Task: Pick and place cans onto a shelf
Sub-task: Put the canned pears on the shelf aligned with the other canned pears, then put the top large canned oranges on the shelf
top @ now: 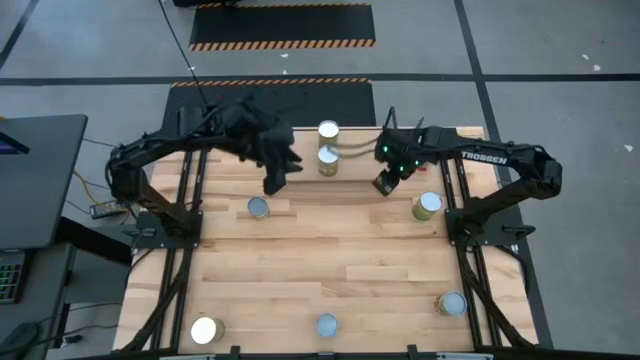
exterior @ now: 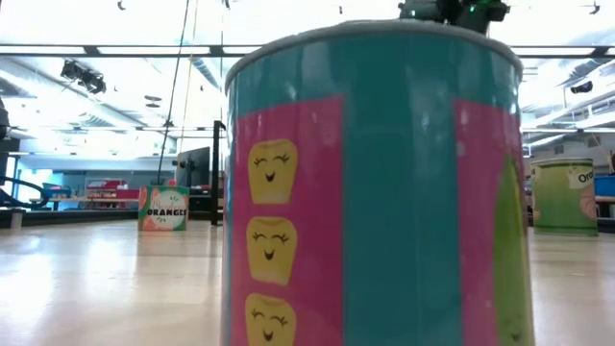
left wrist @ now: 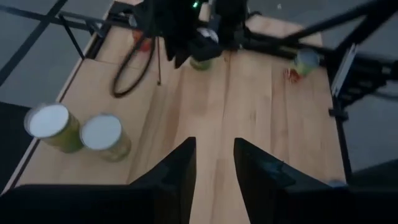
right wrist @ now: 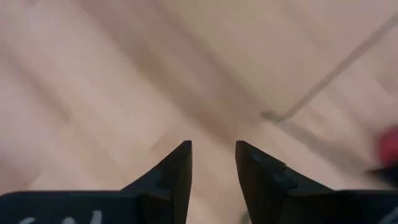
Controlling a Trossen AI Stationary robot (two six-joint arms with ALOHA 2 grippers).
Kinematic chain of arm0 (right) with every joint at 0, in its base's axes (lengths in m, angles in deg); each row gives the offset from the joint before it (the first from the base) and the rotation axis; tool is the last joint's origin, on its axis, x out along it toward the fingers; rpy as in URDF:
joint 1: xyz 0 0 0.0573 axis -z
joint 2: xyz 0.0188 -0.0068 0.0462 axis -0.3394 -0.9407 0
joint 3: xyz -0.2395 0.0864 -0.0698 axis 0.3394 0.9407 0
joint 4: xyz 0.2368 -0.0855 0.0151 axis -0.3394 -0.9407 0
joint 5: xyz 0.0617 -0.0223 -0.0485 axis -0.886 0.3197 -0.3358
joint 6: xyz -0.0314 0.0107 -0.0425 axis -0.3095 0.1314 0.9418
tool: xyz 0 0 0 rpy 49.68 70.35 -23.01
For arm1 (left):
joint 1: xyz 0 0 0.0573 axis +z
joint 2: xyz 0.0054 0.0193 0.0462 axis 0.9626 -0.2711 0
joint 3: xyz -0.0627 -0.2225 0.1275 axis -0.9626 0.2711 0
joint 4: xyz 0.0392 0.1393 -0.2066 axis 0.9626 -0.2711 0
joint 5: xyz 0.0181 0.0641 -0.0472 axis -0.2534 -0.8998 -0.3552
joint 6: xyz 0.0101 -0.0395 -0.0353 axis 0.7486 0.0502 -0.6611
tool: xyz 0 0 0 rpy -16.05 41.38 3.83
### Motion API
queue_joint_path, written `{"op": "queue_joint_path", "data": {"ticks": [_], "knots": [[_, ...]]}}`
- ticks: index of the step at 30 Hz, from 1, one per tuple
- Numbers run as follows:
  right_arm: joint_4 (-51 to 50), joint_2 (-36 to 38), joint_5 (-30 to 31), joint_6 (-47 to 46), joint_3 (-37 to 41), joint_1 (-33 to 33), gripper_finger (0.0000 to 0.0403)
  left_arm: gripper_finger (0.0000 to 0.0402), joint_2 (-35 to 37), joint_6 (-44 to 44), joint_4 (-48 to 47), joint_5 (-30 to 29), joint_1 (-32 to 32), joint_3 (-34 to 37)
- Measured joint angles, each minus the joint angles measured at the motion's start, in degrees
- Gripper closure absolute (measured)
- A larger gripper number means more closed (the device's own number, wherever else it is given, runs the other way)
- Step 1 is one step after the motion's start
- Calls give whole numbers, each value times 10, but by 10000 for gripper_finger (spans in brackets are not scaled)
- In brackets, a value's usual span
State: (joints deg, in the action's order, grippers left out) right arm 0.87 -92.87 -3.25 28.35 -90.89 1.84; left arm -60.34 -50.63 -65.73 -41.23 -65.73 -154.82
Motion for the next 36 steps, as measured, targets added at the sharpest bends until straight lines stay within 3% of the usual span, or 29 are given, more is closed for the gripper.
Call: {"op": "queue_joint_path", "data": {"ticks": [6,10,16,23,27,30,36], "knots": [[-40,24,-4,-97,0,-94,272,287,22,-35,-57,-64,-80,0],[-118,48,44,-191,0,-148,267,287,29,-76,-90,-135,-150,1],[-224,79,83,-270,0,-173,210,287,22,-140,-111,-242,-261,1],[-221,120,98,-213,47,-115,79,287,8,-239,-115,-326,-366,0],[-193,124,58,-171,106,-58,14,287,-1,-286,-114,-351,-400,0],[-166,115,38,-156,142,-28,14,287,-7,-322,-118,-341,-406,1],[-159,112,58,-130,164,2,20,287,-10,-353,-118,-318,-392,1]]}}
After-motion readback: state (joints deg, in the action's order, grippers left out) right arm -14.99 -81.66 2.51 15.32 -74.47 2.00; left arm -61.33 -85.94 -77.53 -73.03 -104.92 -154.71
